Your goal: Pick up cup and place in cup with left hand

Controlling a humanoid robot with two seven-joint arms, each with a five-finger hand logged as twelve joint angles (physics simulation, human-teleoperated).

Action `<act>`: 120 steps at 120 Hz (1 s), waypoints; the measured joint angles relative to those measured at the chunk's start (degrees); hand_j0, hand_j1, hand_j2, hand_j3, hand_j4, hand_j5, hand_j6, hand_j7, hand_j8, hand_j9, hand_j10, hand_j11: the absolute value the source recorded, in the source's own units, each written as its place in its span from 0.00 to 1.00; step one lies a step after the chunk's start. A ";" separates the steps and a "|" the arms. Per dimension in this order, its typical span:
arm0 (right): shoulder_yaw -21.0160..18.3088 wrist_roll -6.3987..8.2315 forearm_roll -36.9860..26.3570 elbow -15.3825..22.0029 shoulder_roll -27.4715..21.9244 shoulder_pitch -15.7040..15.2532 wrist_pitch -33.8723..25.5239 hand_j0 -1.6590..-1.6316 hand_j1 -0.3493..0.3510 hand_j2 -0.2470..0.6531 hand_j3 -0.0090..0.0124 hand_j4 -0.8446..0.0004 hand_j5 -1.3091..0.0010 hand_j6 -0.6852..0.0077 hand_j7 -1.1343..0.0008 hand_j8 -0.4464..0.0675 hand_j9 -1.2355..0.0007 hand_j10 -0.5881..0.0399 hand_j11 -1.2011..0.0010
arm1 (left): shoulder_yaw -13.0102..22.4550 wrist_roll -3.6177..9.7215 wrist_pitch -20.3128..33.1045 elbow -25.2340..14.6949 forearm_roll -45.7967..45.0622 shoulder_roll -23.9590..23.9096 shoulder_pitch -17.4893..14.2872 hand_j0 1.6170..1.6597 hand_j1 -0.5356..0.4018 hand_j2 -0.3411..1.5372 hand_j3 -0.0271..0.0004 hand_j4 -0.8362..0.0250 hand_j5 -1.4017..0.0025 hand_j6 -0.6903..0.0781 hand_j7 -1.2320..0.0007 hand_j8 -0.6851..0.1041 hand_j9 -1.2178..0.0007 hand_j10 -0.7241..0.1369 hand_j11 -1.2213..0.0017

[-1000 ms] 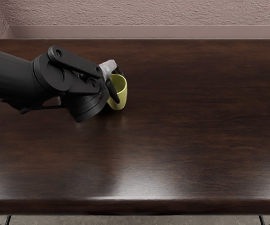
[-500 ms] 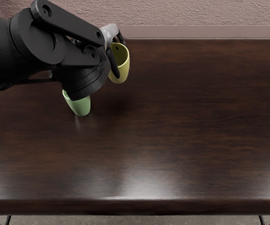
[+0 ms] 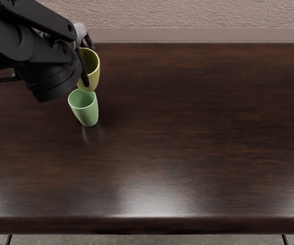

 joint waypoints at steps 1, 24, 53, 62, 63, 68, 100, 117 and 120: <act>0.00 0.00 0.00 -0.01 0.00 0.00 0.00 0.04 0.03 0.27 0.42 0.98 0.98 0.97 0.98 0.84 0.98 0.91 0.98 | 0.13 0.01 -0.25 -0.06 -0.07 0.06 -0.10 0.90 0.44 0.40 0.99 0.36 0.40 0.43 0.33 0.48 0.32 0.24 0.36; 0.00 0.00 -0.01 -0.02 0.00 0.00 0.00 0.04 0.03 0.27 0.42 0.98 0.98 0.97 0.98 0.84 0.98 0.91 0.98 | 2.14 0.04 -2.89 -0.49 -0.35 0.14 -0.06 0.91 0.44 0.41 0.99 0.34 0.40 0.41 0.34 0.46 0.33 0.23 0.36; 0.00 0.00 -0.01 -0.02 0.00 0.00 0.00 0.04 0.03 0.27 0.42 0.98 0.98 0.97 0.98 0.84 0.98 0.91 0.98 | 2.89 -0.02 -3.26 -0.45 -0.31 0.05 0.17 0.92 0.44 0.46 0.99 0.28 0.42 0.35 0.34 0.40 0.34 0.19 0.36; 0.00 0.00 -0.01 -0.02 0.00 0.00 0.00 0.04 0.03 0.27 0.42 0.98 0.98 0.97 0.98 0.84 0.98 0.91 0.98 | 2.92 -0.05 -3.27 -0.44 -0.30 0.00 0.20 0.92 0.44 0.47 0.99 0.27 0.42 0.35 0.35 0.39 0.35 0.19 0.36; 0.00 0.00 0.00 -0.01 0.00 0.00 0.00 0.04 0.03 0.27 0.42 0.98 0.98 0.97 0.98 0.84 0.98 0.91 0.98 | 2.92 -0.05 -3.27 -0.44 -0.30 0.02 0.20 0.92 0.44 0.47 0.99 0.27 0.42 0.34 0.35 0.39 0.35 0.19 0.36; 0.00 0.00 0.00 -0.03 0.00 0.00 0.00 0.04 0.03 0.27 0.42 0.98 0.98 0.97 0.98 0.84 0.98 0.91 0.98 | 2.92 -0.05 -3.28 -0.44 -0.50 0.03 0.14 0.93 0.44 0.48 0.99 0.27 0.42 0.34 0.35 0.39 0.35 0.18 0.36; 0.00 0.00 0.00 -0.01 0.00 0.00 0.00 0.04 0.03 0.27 0.42 0.98 0.98 0.97 0.98 0.84 0.98 0.91 0.98 | 2.59 -0.22 -3.29 -0.18 -1.14 -0.30 0.62 0.93 0.44 0.48 0.99 0.26 0.42 0.33 0.35 0.38 0.36 0.18 0.36; 0.00 0.00 0.00 -0.01 0.00 0.00 0.00 0.04 0.03 0.27 0.42 0.98 0.98 0.97 0.98 0.84 0.98 0.91 0.98 | 2.53 -0.24 -3.30 -0.11 -1.17 -0.30 0.65 0.93 0.44 0.48 0.99 0.26 0.43 0.33 0.36 0.37 0.37 0.18 0.37; 0.00 0.00 0.00 0.00 0.00 0.00 0.00 0.04 0.03 0.27 0.42 0.98 0.98 0.97 0.98 0.84 0.98 0.91 0.98 | 2.52 -0.24 -3.31 -0.10 -1.16 -0.30 0.65 0.93 0.44 0.48 0.99 0.26 0.43 0.33 0.36 0.37 0.37 0.18 0.37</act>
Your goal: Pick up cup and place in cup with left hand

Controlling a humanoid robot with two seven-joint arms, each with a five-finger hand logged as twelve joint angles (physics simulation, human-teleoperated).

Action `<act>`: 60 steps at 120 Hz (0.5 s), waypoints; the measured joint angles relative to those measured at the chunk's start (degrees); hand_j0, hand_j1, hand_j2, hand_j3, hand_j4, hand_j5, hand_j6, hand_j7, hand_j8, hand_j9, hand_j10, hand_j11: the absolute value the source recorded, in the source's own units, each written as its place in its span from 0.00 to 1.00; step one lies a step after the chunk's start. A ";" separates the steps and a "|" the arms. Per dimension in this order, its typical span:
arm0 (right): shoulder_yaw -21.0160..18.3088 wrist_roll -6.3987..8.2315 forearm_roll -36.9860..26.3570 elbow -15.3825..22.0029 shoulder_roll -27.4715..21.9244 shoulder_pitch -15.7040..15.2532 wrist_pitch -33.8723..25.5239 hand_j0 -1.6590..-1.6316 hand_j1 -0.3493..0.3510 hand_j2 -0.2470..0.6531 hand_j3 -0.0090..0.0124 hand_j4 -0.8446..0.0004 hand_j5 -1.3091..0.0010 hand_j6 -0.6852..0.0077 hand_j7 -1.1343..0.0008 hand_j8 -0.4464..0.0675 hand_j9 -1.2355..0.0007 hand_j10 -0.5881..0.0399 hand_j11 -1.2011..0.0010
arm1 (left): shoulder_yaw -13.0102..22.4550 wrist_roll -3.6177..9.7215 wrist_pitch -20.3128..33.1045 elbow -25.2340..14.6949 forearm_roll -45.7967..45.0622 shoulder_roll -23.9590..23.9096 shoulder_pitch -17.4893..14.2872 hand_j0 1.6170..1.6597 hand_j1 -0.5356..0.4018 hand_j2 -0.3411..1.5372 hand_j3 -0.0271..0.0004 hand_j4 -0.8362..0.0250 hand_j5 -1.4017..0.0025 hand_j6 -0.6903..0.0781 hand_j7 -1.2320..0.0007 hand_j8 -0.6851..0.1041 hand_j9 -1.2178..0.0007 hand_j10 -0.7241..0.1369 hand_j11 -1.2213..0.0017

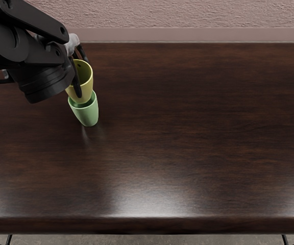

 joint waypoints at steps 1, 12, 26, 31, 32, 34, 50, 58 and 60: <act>0.00 0.00 0.00 0.00 0.00 0.00 0.00 0.04 0.03 0.27 0.42 0.98 0.98 0.97 0.98 0.84 0.98 0.91 0.98 | 0.00 0.00 0.00 0.00 0.00 0.00 0.00 0.93 0.44 0.47 0.99 0.26 0.44 0.33 0.36 0.37 0.37 0.18 0.37; 0.00 0.00 0.00 0.01 0.00 0.00 0.00 0.04 0.03 0.27 0.42 0.98 0.98 0.97 0.98 0.84 0.98 0.91 0.98 | 0.00 0.02 0.04 0.03 0.09 0.00 0.00 0.94 0.48 0.42 0.99 0.33 0.52 0.36 0.46 0.40 0.46 0.21 0.46; 0.00 0.00 0.00 0.00 0.00 0.00 0.00 0.04 0.03 0.27 0.42 0.98 0.98 0.97 0.98 0.84 0.98 0.91 0.98 | 0.01 0.12 0.06 0.05 0.15 0.00 -0.01 0.95 0.62 0.32 0.99 0.55 0.68 0.53 0.64 0.54 0.64 0.43 0.64; 0.00 0.00 0.00 0.00 0.00 0.00 0.00 0.04 0.03 0.27 0.42 0.98 0.98 0.97 0.98 0.84 0.98 0.91 0.98 | 0.01 0.13 0.07 0.05 0.17 0.00 0.00 0.95 0.66 0.30 0.99 0.62 0.73 0.58 0.70 0.59 0.70 0.49 0.70; 0.00 0.00 0.00 0.00 0.00 0.00 0.00 0.04 0.03 0.27 0.42 0.98 0.98 0.97 0.98 0.84 0.98 0.91 0.98 | 0.01 0.13 0.07 0.05 0.17 0.00 -0.04 0.95 0.67 0.29 0.99 0.63 0.74 0.59 0.71 0.60 0.71 0.50 0.71; 0.00 0.00 0.00 0.00 0.00 0.00 0.00 0.04 0.03 0.27 0.42 0.98 0.98 0.97 0.98 0.84 0.98 0.91 0.98 | 0.01 0.14 0.07 0.05 0.17 0.00 -0.07 0.95 0.69 0.28 0.99 0.65 0.76 0.61 0.73 0.61 0.73 0.52 0.73; 0.00 0.00 -0.01 -0.01 0.00 0.00 0.00 0.04 0.03 0.27 0.42 0.98 0.98 0.97 0.98 0.84 0.98 0.91 0.98 | 0.09 0.14 -0.32 0.04 0.31 1.70 -0.73 0.96 0.80 0.24 0.99 0.79 0.86 0.74 0.85 0.72 0.85 0.67 0.85; 0.00 0.00 -0.01 -0.01 0.00 0.00 0.00 0.04 0.03 0.27 0.42 0.98 0.98 0.97 0.98 0.84 0.98 0.91 0.98 | 1.92 0.11 -9.57 0.18 0.49 10.48 -7.20 0.96 0.84 0.22 0.99 0.84 0.90 0.78 0.89 0.76 0.89 0.71 0.89; 0.00 0.00 -0.01 0.00 0.00 0.00 0.00 0.04 0.03 0.27 0.42 0.98 0.98 0.97 0.98 0.84 0.98 0.91 0.98 | 2.86 0.10 -12.32 0.44 0.52 12.91 -9.58 0.96 0.84 0.22 0.99 0.85 0.91 0.79 0.90 0.77 0.90 0.72 0.89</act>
